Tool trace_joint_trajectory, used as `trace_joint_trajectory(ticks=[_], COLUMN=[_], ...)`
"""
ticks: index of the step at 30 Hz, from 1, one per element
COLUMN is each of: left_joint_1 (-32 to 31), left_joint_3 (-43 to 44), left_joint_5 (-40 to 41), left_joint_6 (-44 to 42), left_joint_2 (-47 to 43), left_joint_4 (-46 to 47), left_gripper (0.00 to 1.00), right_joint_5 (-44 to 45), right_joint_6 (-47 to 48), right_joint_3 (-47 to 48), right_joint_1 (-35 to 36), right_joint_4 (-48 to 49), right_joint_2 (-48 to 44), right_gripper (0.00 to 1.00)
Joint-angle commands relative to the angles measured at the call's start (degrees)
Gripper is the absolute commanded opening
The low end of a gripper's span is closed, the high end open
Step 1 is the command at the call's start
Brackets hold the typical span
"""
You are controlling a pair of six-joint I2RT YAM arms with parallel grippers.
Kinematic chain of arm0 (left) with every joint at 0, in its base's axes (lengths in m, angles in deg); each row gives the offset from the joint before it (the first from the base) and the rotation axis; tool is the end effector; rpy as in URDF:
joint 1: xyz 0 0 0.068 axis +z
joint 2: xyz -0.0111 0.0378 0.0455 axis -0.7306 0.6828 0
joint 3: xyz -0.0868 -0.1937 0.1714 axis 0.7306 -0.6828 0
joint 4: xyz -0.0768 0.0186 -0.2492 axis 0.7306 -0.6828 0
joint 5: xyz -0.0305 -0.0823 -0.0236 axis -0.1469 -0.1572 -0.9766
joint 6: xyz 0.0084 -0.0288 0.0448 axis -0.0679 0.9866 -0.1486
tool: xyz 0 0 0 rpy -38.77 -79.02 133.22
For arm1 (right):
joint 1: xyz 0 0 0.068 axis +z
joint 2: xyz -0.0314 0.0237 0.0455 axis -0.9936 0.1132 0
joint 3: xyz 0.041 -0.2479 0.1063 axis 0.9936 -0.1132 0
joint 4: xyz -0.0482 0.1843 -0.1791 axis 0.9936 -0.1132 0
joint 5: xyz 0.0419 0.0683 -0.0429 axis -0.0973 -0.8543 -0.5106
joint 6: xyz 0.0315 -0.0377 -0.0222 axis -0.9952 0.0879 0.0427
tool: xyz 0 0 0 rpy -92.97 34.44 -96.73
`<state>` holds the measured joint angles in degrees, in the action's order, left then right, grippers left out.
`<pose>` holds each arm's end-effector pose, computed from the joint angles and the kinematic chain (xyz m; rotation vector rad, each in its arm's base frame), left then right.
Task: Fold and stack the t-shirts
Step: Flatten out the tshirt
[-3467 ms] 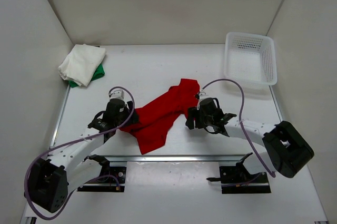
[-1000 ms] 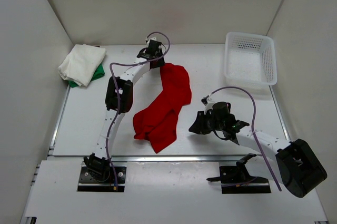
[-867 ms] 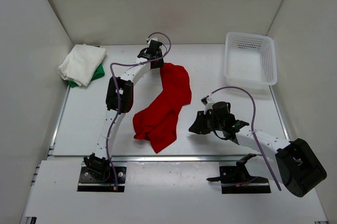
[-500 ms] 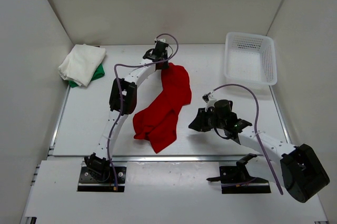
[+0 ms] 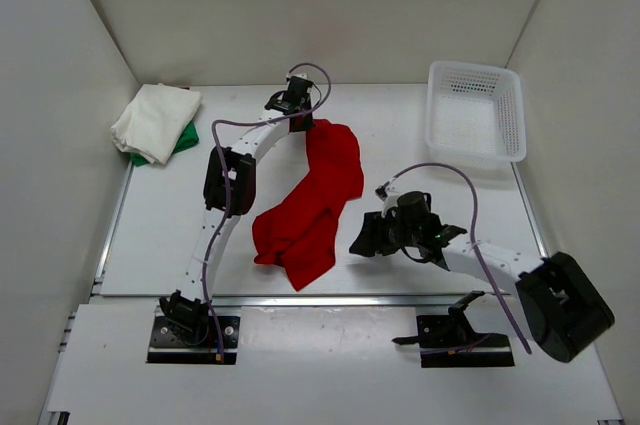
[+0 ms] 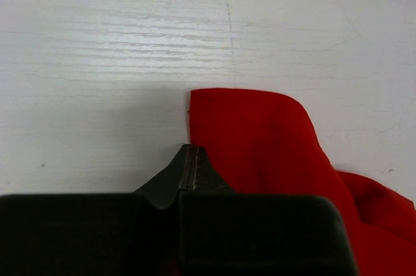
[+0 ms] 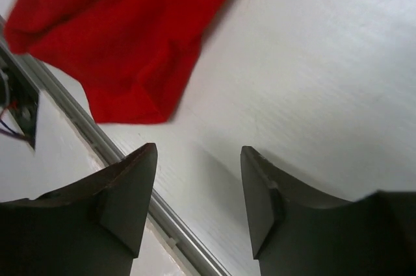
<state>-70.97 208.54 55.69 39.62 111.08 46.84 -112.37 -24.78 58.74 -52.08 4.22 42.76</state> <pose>0.5295 -0.2298 0.1518 -0.0672 2.4037 -0.1914 0.1775 0.1262 0.1654 -0.3137 2.3738 1.0274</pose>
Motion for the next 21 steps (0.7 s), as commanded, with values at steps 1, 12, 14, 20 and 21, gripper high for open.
trace_joint_trajectory(ticks=[1, 12, 14, 20, 21], left_joint_1=[2.1, 4.3, 3.4, 0.6, 0.6], left_joint_3=[-2.4, -20.6, -13.7, 0.4, 0.5], left_joint_5=[-2.2, -5.7, -5.1, 1.3, 2.7], left_joint_6=[0.8, 0.4, -0.8, -1.3, -1.4], left_joint_2=[-9.6, -19.6, -14.4, -3.2, -2.8], left_joint_4=[1.2, 11.2, 8.0, 1.2, 2.7], left_gripper=[0.0, 0.06, 0.29, 0.64, 0.57], right_joint_5=[-3.1, -6.2, -5.8, -5.6, -5.4], right_joint_6=[-0.4, -2.9, -3.3, -2.7, -2.8], right_joint_3=[1.7, 6.9, 7.3, 8.2, 9.0], right_joint_1=[2.6, 5.7, 5.8, 6.7, 6.9], right_joint_4=[7.6, 15.1, 14.8, 13.6, 12.9], right_joint_2=[5.4, 19.4, 19.4, 20.5, 20.8], right_gripper=[0.53, 0.53, 0.52, 0.48, 0.47])
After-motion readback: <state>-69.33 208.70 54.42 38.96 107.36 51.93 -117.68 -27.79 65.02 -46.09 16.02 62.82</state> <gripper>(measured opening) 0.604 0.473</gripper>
